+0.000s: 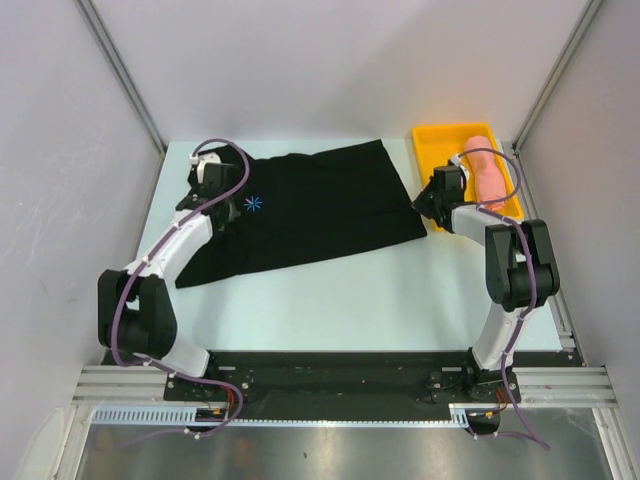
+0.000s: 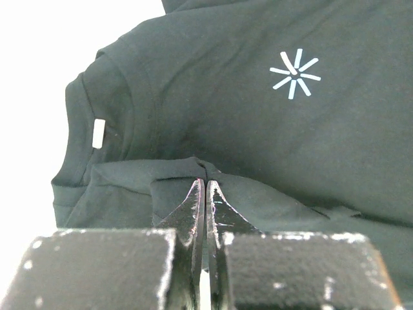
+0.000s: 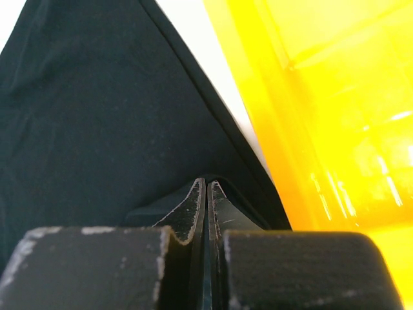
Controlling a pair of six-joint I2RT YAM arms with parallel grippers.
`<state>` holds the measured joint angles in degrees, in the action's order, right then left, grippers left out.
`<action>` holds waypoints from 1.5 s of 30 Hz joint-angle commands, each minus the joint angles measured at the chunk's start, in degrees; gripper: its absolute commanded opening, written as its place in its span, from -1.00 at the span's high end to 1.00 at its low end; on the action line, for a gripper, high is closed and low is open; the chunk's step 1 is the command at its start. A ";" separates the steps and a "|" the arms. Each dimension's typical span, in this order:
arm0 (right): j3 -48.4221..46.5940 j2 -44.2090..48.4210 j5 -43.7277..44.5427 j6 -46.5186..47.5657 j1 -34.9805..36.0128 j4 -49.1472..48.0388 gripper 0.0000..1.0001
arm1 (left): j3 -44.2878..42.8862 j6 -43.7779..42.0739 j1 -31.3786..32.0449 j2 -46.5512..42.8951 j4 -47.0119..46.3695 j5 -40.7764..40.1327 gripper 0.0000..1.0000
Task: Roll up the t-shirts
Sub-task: Fold the T-shirt at the center of the board.
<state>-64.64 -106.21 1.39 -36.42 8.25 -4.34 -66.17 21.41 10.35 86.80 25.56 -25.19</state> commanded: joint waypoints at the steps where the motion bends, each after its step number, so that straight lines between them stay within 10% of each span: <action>1: -2.07 -0.49 -0.25 -0.67 -0.78 -3.40 1.00 | 1.83 2.50 -0.94 -3.82 -0.86 -3.98 1.00; 28: -5.75 -6.37 -9.03 -0.14 -0.96 -8.15 0.77 | 6.32 3.99 -4.46 -4.46 -0.78 -5.05 0.99; 30: -7.51 -5.85 -9.56 0.56 -0.96 -5.69 0.34 | 5.97 3.73 -5.16 -4.19 -0.60 -4.17 0.85; 34: -9.10 -1.82 -8.34 1.53 -0.87 0.46 -0.18 | 5.53 5.22 -7.27 -6.55 1.33 -1.28 -0.24; 45: 3.02 7.86 -5.16 -0.49 1.33 13.48 -0.07 | 21.86 20.51 -20.00 -22.99 8.46 11.56 -0.15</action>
<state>-67.09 -101.14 -4.03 -36.07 9.87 5.76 -50.74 34.65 -5.61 67.57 31.38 -20.27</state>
